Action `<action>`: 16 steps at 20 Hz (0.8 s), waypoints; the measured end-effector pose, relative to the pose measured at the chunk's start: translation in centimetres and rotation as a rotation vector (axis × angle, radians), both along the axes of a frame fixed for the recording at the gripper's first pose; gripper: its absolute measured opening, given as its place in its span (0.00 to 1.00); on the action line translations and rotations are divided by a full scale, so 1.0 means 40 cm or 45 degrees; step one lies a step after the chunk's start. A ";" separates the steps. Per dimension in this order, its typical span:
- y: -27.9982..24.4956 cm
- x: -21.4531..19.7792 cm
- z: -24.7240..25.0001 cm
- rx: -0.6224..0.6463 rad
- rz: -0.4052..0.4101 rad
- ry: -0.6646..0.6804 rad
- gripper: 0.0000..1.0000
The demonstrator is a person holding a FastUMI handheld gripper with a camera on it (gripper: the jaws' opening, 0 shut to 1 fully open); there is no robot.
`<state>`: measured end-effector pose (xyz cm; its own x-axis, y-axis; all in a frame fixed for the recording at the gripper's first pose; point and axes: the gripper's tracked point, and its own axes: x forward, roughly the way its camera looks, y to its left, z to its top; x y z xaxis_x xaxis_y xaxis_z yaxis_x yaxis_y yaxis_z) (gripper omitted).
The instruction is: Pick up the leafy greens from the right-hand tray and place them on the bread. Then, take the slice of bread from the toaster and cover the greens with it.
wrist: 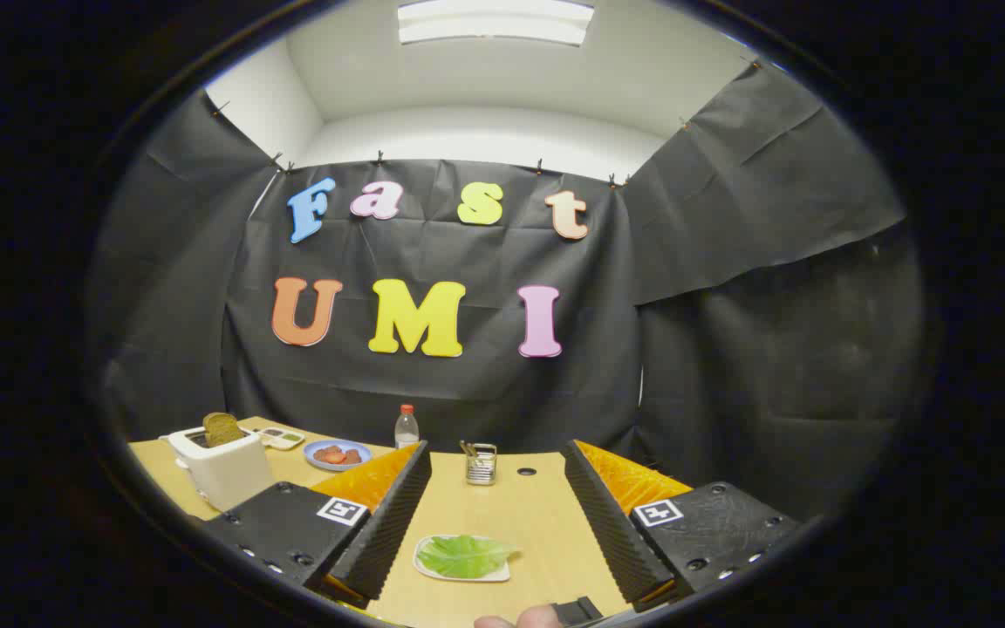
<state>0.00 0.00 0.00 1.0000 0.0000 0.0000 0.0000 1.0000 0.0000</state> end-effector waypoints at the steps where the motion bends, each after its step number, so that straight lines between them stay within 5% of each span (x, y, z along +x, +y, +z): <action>1: -0.001 -0.003 -0.005 0.005 0.008 -0.001 0.95; 10: 0.046 0.051 -0.054 -0.008 0.095 0.043 0.95; 16: 0.019 0.052 -0.065 -0.002 0.050 0.054 0.95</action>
<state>2.10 0.75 -2.59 0.9983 0.0392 -0.0422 -0.0392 0.9992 -0.0008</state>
